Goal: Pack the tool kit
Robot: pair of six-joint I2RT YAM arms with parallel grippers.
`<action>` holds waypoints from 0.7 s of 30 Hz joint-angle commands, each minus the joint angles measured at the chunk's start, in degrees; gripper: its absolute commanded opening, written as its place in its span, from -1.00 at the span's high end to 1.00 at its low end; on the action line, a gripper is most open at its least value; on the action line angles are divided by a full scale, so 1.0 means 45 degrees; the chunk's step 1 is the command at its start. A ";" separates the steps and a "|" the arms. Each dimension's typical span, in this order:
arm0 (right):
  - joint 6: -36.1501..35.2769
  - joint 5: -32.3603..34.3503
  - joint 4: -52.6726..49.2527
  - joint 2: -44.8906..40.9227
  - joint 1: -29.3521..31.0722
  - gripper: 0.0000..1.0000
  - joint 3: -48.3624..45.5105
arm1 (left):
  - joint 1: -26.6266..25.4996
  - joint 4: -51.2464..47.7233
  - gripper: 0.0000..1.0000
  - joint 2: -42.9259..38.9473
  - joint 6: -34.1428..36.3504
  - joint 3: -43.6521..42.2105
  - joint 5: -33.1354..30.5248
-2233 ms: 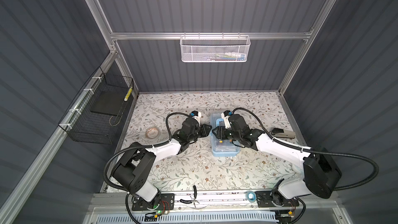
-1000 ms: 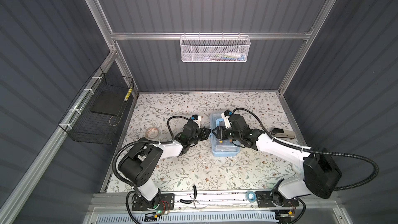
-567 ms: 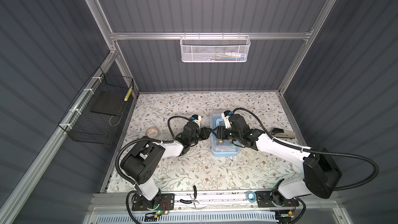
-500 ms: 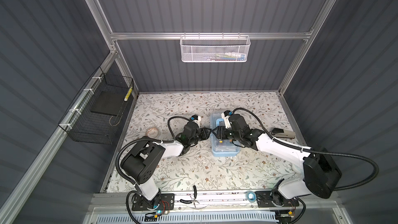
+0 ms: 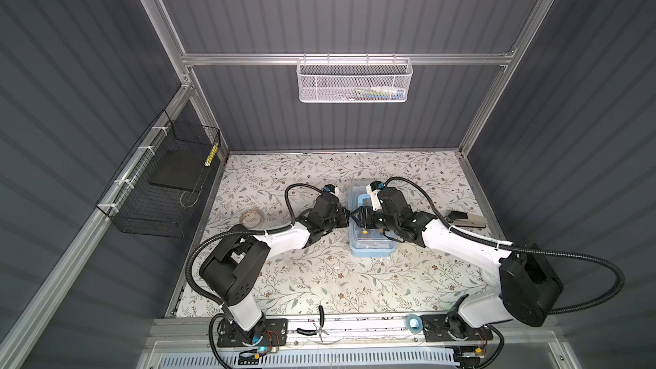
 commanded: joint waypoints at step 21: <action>0.0053 -0.0254 -0.1358 0.1073 0.0008 -0.17 -0.0017 | 0.0486 -0.0475 0.58 0.0034 0.0599 -0.0493 0.0476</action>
